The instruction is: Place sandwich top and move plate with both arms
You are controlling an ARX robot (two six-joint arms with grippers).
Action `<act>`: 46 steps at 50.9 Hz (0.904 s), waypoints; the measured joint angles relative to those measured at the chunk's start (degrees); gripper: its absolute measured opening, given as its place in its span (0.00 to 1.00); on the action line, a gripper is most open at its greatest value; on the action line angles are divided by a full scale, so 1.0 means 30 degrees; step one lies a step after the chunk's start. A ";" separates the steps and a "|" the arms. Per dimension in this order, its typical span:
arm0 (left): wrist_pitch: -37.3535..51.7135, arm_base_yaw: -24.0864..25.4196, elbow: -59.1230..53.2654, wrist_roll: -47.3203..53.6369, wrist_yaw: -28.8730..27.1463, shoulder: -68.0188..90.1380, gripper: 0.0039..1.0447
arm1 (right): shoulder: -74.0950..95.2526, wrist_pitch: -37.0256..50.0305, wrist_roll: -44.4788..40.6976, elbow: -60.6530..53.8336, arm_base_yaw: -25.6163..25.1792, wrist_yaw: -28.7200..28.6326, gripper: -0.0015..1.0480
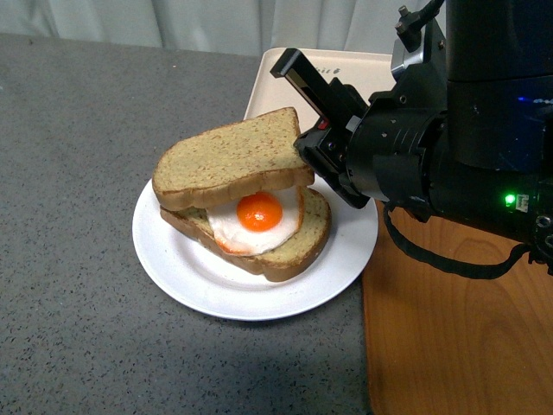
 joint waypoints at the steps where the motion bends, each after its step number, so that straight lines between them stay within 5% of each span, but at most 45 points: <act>1: 0.0000 0.0000 0.0000 0.0000 0.0000 0.0000 0.94 | -0.0007 -0.0044 -0.0029 0.0000 0.0015 0.0051 0.01; 4: 0.0000 0.0000 0.0000 0.0000 0.0000 0.0000 0.94 | -0.0007 -0.0299 -0.0189 -0.0007 0.0029 0.0233 0.02; 32: 0.0000 0.0000 0.0000 0.0000 0.0000 0.0000 0.94 | -0.6324 -0.3716 -0.3279 -0.2229 -0.3395 0.1093 0.93; 34: 0.0000 0.0000 0.0000 0.0000 0.0000 0.0000 0.94 | -0.7322 -0.3796 -0.3570 -0.2871 -0.3912 0.1005 0.91; 39: 0.0000 0.0000 0.0000 0.0000 0.0051 0.0000 0.94 | -0.8604 0.2025 -0.8451 -0.5770 -0.4648 0.5442 0.77; 42: 0.0000 0.0000 0.0000 0.0000 -0.0007 0.0000 0.94 | -1.0287 0.3679 -1.1424 -0.7570 -0.5610 0.5697 0.69; 46: 0.0000 0.0000 0.0000 0.0000 -0.0029 0.0000 0.94 | -1.3916 0.2404 -1.4520 -0.9537 -0.7286 0.4605 0.57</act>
